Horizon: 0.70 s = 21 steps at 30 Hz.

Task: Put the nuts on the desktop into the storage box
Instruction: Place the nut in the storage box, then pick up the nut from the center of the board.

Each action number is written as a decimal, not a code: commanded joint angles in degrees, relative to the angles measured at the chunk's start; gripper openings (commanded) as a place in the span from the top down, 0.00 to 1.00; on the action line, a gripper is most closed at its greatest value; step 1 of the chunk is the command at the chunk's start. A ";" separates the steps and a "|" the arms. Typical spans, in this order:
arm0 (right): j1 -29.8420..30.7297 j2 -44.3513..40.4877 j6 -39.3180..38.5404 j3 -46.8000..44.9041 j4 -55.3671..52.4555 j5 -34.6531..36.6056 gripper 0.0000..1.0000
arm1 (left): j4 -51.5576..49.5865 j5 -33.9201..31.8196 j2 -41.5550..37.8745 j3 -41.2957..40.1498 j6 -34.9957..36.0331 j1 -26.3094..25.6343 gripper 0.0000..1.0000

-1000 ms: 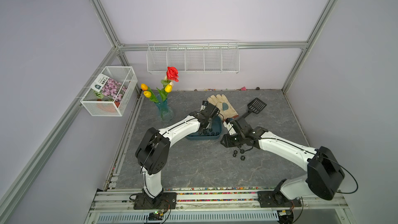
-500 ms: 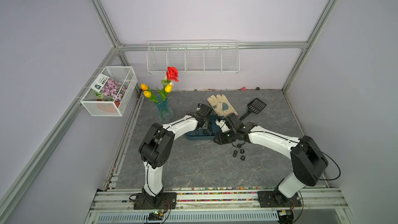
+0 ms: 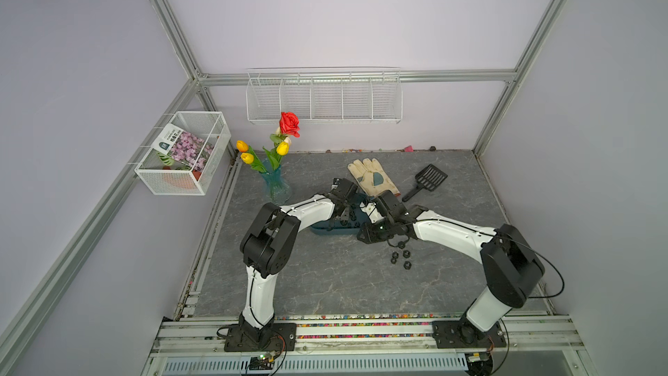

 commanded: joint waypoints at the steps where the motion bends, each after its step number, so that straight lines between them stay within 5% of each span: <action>1: 0.41 0.41 -0.96 1.00 0.36 -0.61 0.63 | -0.52 1.79 2.07 0.56 0.06 0.29 0.81; 10: 0.37 -1.75 -1.11 0.42 -0.93 0.41 0.62 | -1.33 1.77 -1.73 0.56 0.04 -0.07 0.67; 21: 0.37 -12.60 3.47 -6.87 -3.34 8.93 0.60 | -4.84 -1.90 -11.28 1.75 0.14 -6.55 0.58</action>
